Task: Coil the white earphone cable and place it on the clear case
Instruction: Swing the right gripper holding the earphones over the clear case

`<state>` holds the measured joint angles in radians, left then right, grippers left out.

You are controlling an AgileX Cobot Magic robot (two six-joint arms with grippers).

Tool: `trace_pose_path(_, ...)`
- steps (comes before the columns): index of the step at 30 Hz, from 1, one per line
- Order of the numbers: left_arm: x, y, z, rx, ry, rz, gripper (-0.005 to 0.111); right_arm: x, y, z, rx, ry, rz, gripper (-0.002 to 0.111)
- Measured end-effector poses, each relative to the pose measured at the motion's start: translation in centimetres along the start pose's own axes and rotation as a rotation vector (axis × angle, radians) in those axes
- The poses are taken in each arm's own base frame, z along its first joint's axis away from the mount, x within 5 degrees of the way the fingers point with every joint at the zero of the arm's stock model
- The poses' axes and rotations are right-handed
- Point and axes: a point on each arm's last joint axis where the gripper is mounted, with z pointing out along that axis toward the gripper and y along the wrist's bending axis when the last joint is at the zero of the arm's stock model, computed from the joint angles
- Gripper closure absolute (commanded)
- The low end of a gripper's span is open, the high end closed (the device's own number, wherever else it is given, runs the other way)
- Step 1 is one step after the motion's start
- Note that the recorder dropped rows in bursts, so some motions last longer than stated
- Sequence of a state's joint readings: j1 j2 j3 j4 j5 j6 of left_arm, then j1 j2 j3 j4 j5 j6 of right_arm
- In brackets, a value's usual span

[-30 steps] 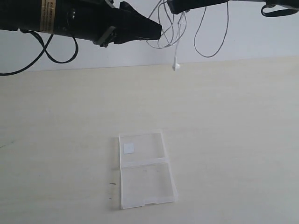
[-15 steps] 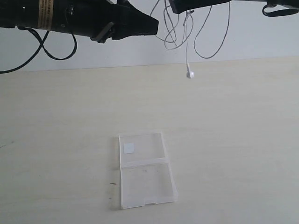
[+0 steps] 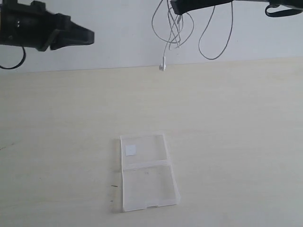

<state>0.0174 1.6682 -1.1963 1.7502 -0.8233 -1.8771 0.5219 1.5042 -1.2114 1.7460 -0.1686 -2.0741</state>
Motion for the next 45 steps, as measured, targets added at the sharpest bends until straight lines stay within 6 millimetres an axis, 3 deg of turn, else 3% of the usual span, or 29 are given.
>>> trace_pose_path(7,3.0,5.7,-2.9,-0.285,-0.019,-0.127,0.107,-1.1,2.9,-0.9,-0.032,-0.012,-0.02,0.108)
trace_pose_path(16,5.7,8.8,-4.3,-0.58,-0.017,-0.185,0.107,-3.3,6.0,-4.2,0.003,-0.027,-0.04,0.108)
trace_pose_path(23,6.6,9.3,-4.6,-0.637,-0.005,-0.199,0.107,-3.6,9.6,-6.2,-0.009,-0.008,-0.031,0.108)
trace_pose_path(27,6.6,9.2,-4.5,-0.627,-0.006,-0.208,0.107,-2.4,11.5,-6.9,-0.053,0.019,-0.009,0.108)
trace_pose_path(36,6.6,9.1,-4.5,-0.618,-0.007,-0.216,0.107,-0.2,13.8,-8.0,-0.089,0.076,0.069,0.108)
trace_pose_path(45,6.6,9.1,-4.5,-0.618,-0.007,-0.216,0.107,1.4,14.5,-8.1,-0.112,0.118,0.178,0.108)
